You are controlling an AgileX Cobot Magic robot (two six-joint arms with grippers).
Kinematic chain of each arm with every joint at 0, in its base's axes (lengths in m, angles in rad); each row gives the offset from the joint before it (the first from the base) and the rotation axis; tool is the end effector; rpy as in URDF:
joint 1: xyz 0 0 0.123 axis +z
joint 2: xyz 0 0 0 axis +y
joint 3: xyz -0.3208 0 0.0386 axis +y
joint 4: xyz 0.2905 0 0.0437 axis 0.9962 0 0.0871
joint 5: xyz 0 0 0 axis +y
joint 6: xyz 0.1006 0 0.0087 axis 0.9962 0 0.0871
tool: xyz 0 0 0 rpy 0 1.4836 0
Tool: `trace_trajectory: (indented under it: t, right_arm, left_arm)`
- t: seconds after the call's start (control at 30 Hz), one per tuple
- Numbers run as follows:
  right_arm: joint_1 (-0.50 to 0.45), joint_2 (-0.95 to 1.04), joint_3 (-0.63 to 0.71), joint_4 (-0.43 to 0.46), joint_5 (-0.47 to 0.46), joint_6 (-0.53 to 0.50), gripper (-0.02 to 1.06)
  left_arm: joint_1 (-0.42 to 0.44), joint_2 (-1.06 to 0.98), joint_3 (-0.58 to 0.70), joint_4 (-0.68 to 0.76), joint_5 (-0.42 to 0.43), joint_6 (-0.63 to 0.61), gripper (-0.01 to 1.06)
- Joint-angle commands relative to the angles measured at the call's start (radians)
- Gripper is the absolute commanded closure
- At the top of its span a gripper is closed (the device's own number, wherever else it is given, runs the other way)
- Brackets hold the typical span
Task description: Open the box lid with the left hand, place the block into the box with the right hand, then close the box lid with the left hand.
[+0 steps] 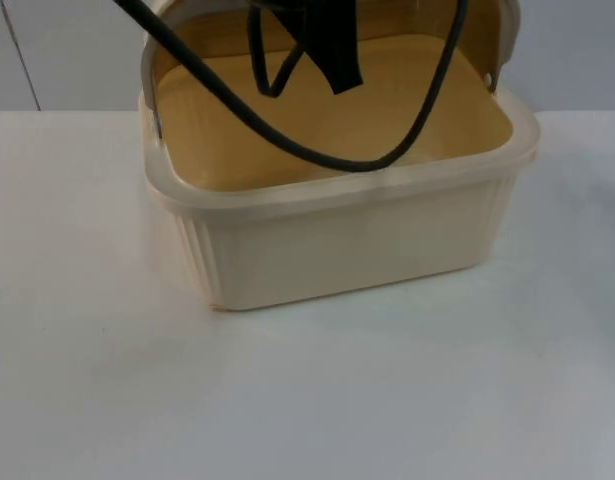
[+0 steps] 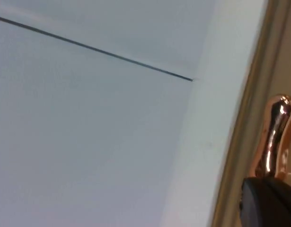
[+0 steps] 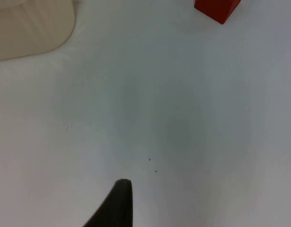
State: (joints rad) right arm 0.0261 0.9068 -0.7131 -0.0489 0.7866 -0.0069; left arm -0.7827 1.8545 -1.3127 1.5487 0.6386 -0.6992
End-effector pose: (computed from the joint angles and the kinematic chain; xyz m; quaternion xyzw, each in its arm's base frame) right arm 0.1895 0.0014 0.3078 -0.0261 0.9426 -0.0189 0.3325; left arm 0.3761 -0.2891 0.2710 0.4755 0.6753 0.2827 0.4878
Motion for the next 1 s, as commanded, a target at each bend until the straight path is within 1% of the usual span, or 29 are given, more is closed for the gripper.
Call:
trace_trajectory:
  t: [0.0,0.13,0.2,0.23,0.33,0.37,0.4,0.43,0.47,0.53,0.57,0.63,0.7,0.73,0.77,0.8,0.83,0.87,0.9,0.97]
  right_arm:
    - [-0.004,-0.004,0.001,0.002,-0.013,0.0,-0.01]
    - [-0.004,-0.004,0.001,0.002,-0.013,0.0,-0.01]
    - [-0.004,-0.004,0.001,0.002,-0.013,0.0,-0.01]
    - [-0.004,-0.004,0.001,0.002,-0.013,0.0,-0.01]
    - [-0.004,-0.004,0.001,0.009,-0.013,0.0,-0.01]
    - [-0.004,-0.004,0.001,0.012,-0.013,0.0,-0.01]
    - [-0.004,-0.004,0.001,0.012,-0.013,0.0,-0.01]
    - [-0.004,-0.004,0.001,0.014,-0.013,0.0,-0.01]
    - [-0.004,-0.004,0.001,0.02,-0.013,0.0,-0.01]
    - [-0.004,-0.004,0.001,0.022,-0.013,-0.001,-0.01]
    - [-0.004,-0.004,0.001,0.022,-0.013,-0.001,-0.01]
    - [-0.004,-0.004,0.001,0.022,-0.013,-0.004,-0.01]
    - [-0.004,-0.004,0.001,0.022,-0.013,-0.004,-0.01]
    - [-0.004,-0.004,0.001,0.022,-0.013,-0.004,-0.01]
    - [-0.004,-0.004,0.001,0.022,-0.013,-0.004,-0.01]
    - [-0.004,-0.004,0.001,0.022,-0.013,-0.004,-0.01]
    - [-0.004,-0.004,0.001,0.022,-0.013,-0.008,-0.01]
    - [-0.004,-0.004,0.001,0.022,-0.013,-0.008,-0.01]
    - [-0.004,-0.004,0.001,0.022,-0.013,-0.008,-0.01]
    - [-0.004,-0.004,0.001,0.022,-0.013,-0.008,-0.01]
  left_arm:
    - [0.005,-0.016,-0.001,0.014,0.009,-0.023,1.05]
    - [0.005,-0.043,-0.001,0.003,0.01,-0.042,1.05]
    - [0.005,-0.083,-0.001,-0.045,-0.008,-0.042,1.05]
    - [0.005,-0.083,-0.001,-0.045,-0.008,-0.042,1.05]
    - [0.005,-0.153,-0.001,-0.194,-0.071,0.005,1.05]
    - [0.005,-0.177,-0.001,-0.245,-0.09,0.042,1.05]
    - [0.005,-0.177,-0.001,-0.245,-0.09,0.042,1.05]
    - [0.005,-0.208,-0.001,-0.334,-0.116,0.105,1.05]
    - [0.005,-0.223,-0.001,-0.393,-0.125,0.143,1.05]
    - [0.005,-0.254,-0.001,-0.497,-0.13,0.223,1.05]
    - [0.005,-0.254,-0.001,-0.497,-0.13,0.223,1.05]
    - [0.005,-0.285,-0.001,-0.62,-0.126,0.305,1.05]
    - [0.005,-0.321,-0.001,-0.752,-0.108,0.403,1.05]
    - [0.005,-0.321,-0.001,-0.752,-0.108,0.403,1.05]
    - [0.005,-0.336,-0.001,-0.809,-0.099,0.442,1.05]
    - [0.005,-0.365,-0.001,-0.901,-0.075,0.506,1.05]
    - [0.01,-0.384,-0.001,-0.948,-0.053,0.546,1.05]
    - [0.021,-0.401,-0.001,-0.997,-0.035,0.567,1.05]
    - [0.021,-0.401,-0.001,-0.997,-0.035,0.567,1.05]
    - [0.064,-0.434,-0.001,-1.101,-0.011,0.621,1.05]
